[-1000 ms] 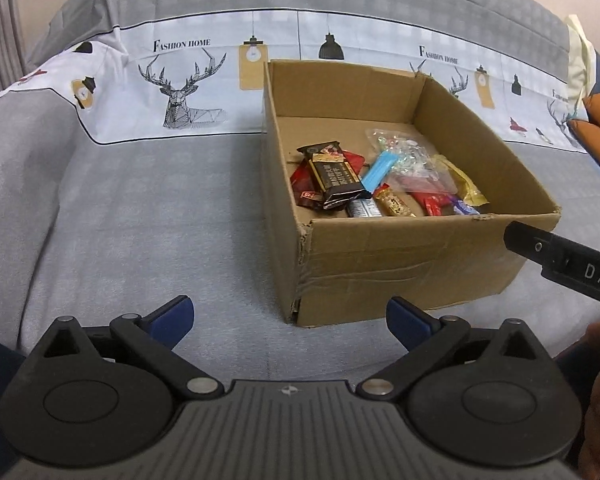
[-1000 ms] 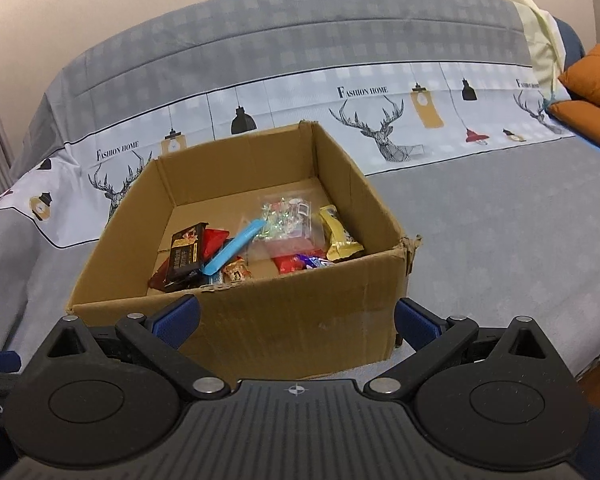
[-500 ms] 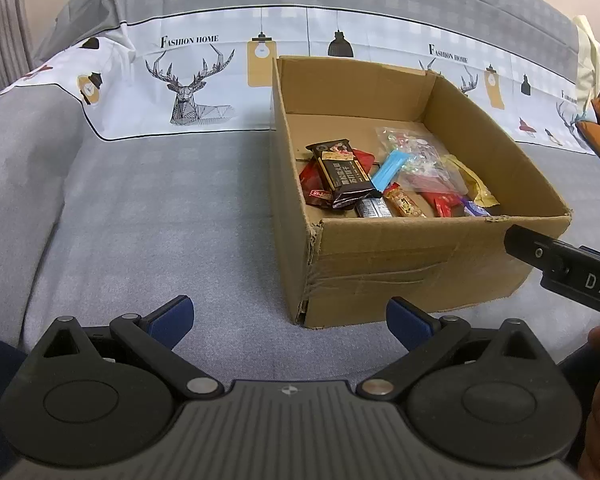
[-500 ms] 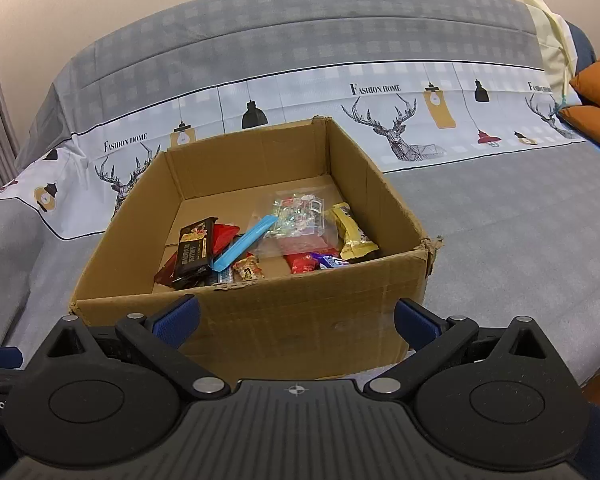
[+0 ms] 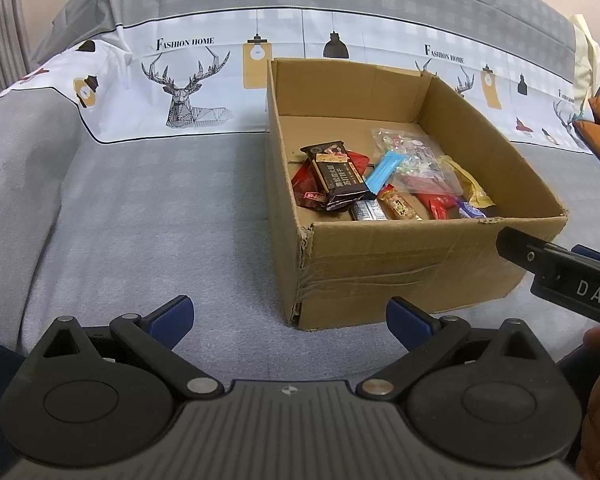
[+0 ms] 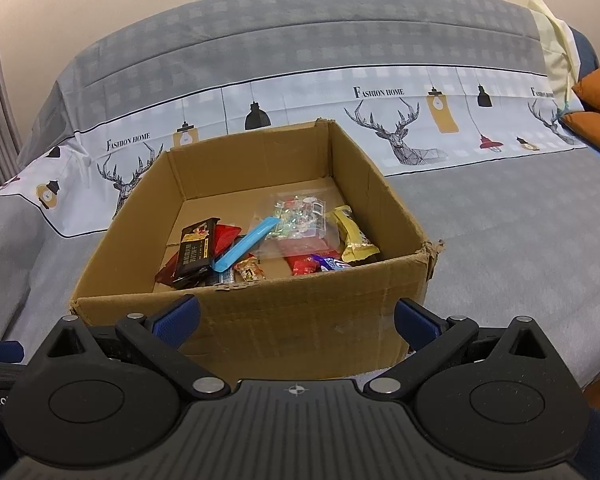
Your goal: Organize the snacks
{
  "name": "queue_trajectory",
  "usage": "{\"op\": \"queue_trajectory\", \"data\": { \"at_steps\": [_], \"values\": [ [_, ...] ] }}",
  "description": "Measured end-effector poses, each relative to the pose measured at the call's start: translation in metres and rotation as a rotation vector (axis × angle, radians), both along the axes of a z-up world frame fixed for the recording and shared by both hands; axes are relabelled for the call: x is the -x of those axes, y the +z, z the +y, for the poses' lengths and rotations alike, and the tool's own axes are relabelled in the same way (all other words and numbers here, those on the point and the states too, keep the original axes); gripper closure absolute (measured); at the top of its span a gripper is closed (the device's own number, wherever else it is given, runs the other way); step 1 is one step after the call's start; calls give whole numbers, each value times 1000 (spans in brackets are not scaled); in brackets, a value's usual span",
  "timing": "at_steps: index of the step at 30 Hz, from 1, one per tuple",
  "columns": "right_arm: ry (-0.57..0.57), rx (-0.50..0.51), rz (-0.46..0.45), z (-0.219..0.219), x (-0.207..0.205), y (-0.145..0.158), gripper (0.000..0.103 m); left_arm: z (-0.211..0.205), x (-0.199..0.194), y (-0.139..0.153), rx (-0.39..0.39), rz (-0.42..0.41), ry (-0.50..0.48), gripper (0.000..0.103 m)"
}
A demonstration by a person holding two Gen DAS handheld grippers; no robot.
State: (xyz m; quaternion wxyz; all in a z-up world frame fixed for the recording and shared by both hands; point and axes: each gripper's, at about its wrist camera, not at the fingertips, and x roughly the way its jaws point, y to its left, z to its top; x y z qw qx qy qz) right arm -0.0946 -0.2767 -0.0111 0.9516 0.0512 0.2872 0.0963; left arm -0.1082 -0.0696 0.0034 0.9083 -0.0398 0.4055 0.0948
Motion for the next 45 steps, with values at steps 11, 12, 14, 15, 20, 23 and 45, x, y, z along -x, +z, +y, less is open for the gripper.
{"op": "queue_trajectory", "data": {
  "at_steps": [11, 12, 14, 15, 20, 23, 45],
  "values": [
    [5, 5, -2, 1, -1, 0, 0, -1, -2, 0, 1, 0, -5, 1],
    [5, 5, -2, 1, -1, 0, 0, -1, -2, 0, 1, 0, -5, 1],
    [5, 5, -2, 1, -1, 0, 0, -1, -2, 0, 1, 0, -7, 1],
    [5, 5, -2, 1, -1, 0, 0, -1, -2, 0, 1, 0, -7, 1],
    [9, 8, -5, 2, -2, 0, 0, -1, -4, 0, 0, -1, -9, 1],
    [12, 11, -6, 1, -2, 1, 0, 0, -5, 0, 0, -3, -8, 1],
    [20, -3, -8, -3, -8, 2, 0, -6, -19, 2, -4, -1, -19, 1]
  ]
}}
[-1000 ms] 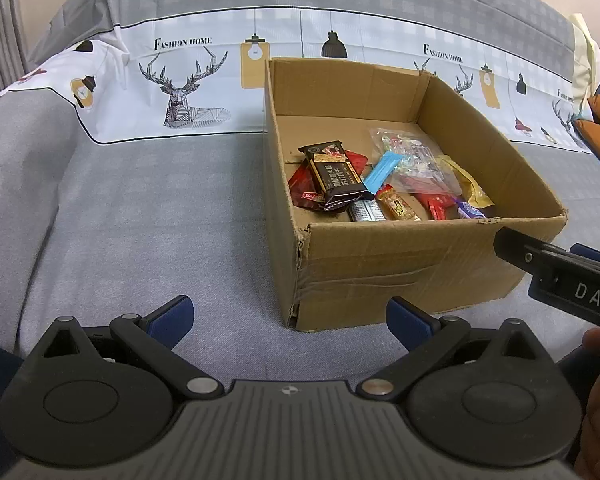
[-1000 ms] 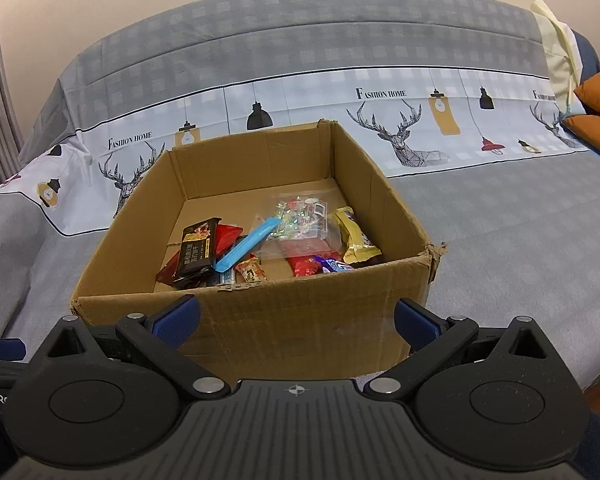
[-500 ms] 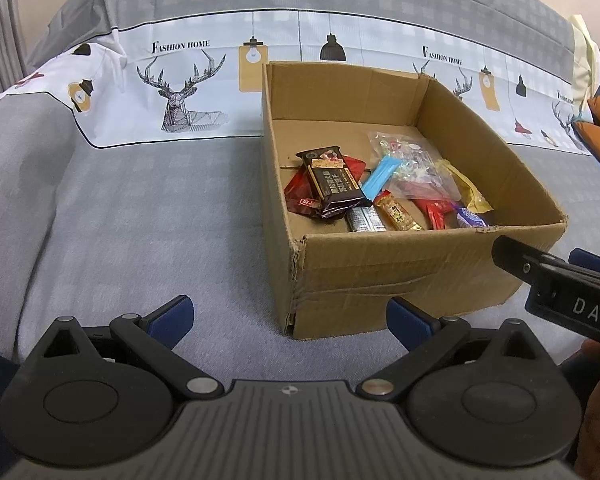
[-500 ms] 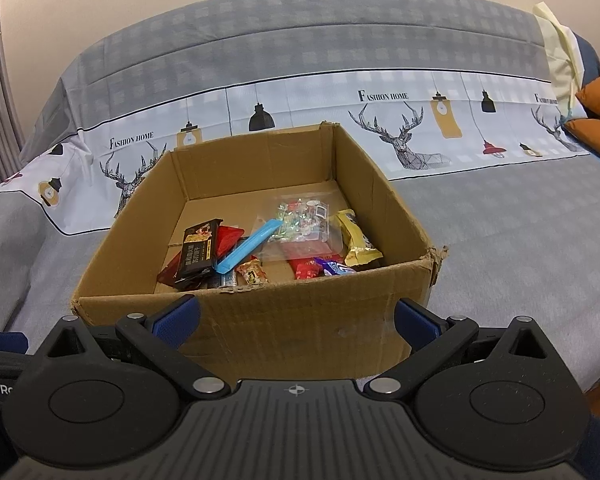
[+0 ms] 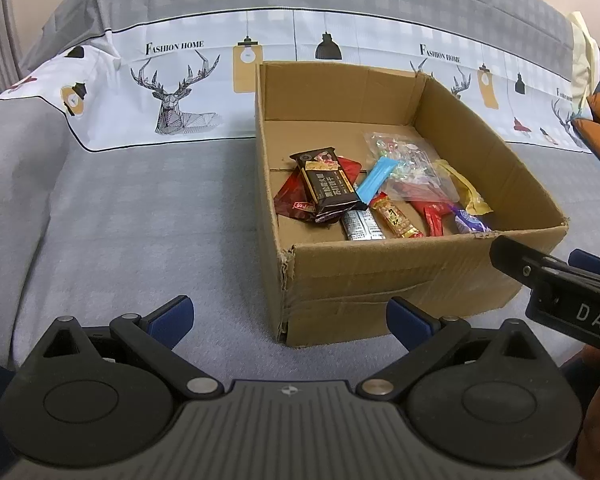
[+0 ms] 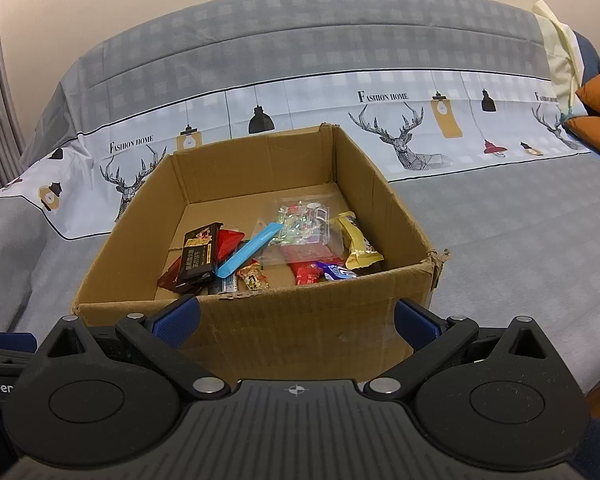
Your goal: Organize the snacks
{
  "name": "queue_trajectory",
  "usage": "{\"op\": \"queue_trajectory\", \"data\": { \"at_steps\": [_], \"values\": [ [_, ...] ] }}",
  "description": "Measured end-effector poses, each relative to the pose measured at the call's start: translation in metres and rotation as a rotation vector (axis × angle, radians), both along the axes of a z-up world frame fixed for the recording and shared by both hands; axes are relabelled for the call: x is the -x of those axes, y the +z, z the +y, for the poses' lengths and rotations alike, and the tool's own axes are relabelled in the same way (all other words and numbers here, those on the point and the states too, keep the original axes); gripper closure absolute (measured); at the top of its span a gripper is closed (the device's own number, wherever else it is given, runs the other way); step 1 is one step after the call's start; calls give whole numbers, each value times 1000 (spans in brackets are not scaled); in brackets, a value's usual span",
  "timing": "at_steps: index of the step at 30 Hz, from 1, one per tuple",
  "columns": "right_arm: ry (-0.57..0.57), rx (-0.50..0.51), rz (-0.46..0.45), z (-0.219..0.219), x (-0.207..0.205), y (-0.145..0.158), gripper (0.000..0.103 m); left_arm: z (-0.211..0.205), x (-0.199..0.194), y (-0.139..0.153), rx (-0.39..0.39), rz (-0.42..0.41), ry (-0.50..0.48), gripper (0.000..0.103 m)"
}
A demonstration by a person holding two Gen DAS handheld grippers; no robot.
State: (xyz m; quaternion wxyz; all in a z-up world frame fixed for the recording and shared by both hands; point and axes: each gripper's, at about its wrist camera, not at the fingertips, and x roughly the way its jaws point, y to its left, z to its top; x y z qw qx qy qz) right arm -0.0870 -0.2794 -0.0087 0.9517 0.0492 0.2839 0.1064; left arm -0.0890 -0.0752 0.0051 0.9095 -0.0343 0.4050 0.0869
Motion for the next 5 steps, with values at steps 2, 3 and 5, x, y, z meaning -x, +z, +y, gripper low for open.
{"op": "queue_trajectory", "data": {
  "at_steps": [2, 3, 5],
  "values": [
    [2, -1, 0, 0, -1, 0, 0, -1, -1, 0, -5, -12, -5, 1],
    [1, -1, 0, 0, -1, 0, 0, -1, -1, 0, -9, -18, -6, 1],
    [1, -7, 0, -1, -2, 1, 0, -1, -3, 1, -14, -23, -8, 1]
  ]
}}
